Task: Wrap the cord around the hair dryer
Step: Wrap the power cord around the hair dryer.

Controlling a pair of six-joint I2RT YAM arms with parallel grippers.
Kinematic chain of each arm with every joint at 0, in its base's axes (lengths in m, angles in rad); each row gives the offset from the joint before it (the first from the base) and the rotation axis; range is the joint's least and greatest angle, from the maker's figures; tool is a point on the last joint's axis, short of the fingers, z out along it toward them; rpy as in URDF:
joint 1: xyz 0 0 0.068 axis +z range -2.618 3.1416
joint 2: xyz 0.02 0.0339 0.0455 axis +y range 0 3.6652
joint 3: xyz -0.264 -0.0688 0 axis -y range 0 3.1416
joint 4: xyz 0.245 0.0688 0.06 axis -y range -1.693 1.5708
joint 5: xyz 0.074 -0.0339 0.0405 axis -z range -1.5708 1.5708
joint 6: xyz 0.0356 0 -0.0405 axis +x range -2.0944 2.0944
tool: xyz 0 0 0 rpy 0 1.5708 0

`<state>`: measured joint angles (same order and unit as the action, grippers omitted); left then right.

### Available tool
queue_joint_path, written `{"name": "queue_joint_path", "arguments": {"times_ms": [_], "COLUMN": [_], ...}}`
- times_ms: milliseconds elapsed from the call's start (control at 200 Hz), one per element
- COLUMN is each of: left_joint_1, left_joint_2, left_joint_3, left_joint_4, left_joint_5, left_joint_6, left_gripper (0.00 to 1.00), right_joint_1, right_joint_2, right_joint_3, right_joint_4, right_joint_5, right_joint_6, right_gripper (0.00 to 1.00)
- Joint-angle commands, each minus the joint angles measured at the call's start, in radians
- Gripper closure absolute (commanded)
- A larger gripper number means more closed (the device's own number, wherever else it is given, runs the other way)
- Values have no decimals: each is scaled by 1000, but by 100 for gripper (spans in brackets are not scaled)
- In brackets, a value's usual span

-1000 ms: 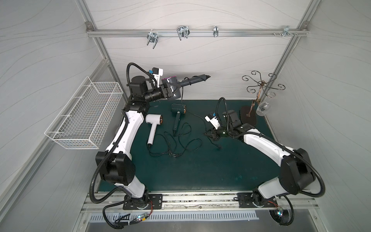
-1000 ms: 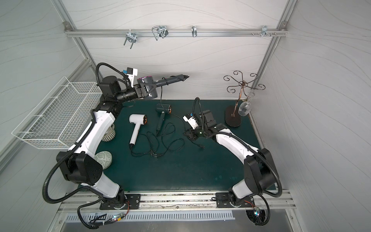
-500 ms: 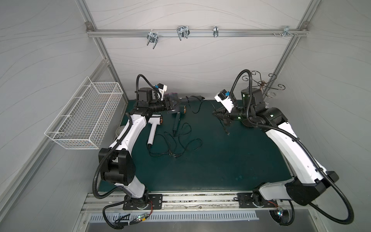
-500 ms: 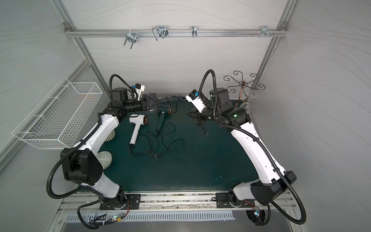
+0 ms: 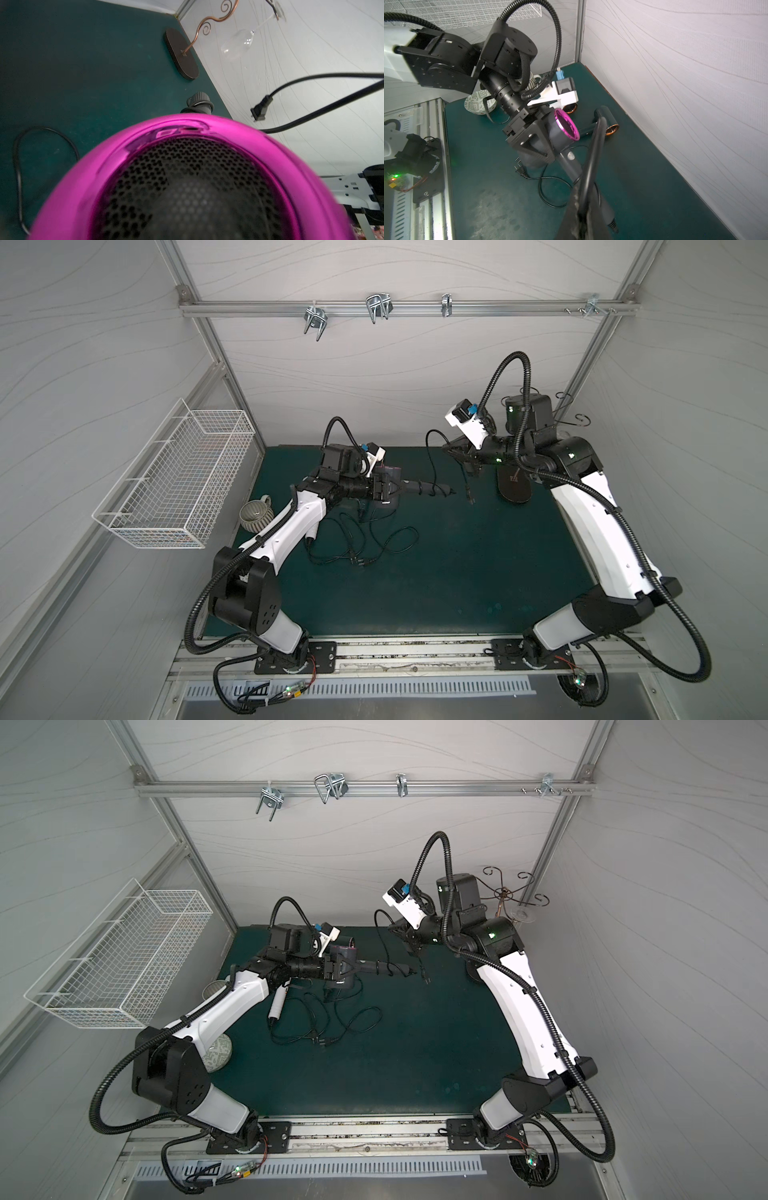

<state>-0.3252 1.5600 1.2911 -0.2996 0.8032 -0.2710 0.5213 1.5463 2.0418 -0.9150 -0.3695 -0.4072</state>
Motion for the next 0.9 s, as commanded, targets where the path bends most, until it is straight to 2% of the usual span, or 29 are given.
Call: {"name": "queue_joint_path", "arguments": {"times_ms": [0,170,400,585,805,895], "left_joint_1": [-26,-93,-187,-210,-200,-173], "left_joint_2": [-45,-87,-126,-149,-161,-154], "left_joint_3": [9,-44,-49,-50,9,11], "left_joint_4": [32,26,62,290,421,552], "left_joint_5": [46,127,282,383,438,450], "left_joint_6": [51,80,61,-104,-217,-325], "left_gripper": [100,100,100,100,100,100], "right_joint_1": [-7,-47,-101,-157,-249,-278], "right_joint_2": [27,82,229,284,320,333], "right_joint_3": [61,113,246,203,99,57], "right_joint_4": [-25,42,21,39,111,138], "right_joint_5": [38,64,-41,-161,-334,-378], "right_joint_6": [-110,-164,-178,-138,-31,17], "right_gripper": [100,100,100,100,100,100]}}
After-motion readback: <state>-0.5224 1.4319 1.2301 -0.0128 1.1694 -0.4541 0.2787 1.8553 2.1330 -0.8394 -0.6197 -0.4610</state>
